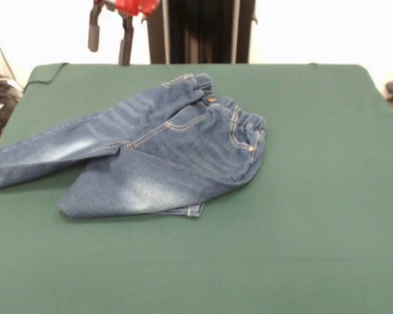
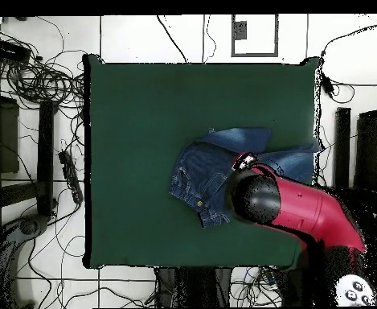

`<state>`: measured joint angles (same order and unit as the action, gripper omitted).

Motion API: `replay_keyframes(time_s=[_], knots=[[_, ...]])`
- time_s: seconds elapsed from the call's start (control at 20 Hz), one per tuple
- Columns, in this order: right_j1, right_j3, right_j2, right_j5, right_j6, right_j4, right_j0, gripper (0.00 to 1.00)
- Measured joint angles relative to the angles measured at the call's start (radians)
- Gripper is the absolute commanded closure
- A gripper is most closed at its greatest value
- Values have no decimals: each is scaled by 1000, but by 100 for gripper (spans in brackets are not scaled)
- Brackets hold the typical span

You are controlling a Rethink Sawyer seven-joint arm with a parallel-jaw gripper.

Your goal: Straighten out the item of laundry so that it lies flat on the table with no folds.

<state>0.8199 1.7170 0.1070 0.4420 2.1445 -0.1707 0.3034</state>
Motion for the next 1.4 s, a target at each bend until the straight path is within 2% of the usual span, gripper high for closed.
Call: replay_keyframes(time_s=[0.2,0.55,1.0,1.4], knots=[[-45,-1,40,-4,38,28,-40,0],[-90,-15,84,-4,41,68,-83,0],[-163,-96,151,-11,41,161,-168,0],[-196,-153,175,-17,41,224,-196,0]])
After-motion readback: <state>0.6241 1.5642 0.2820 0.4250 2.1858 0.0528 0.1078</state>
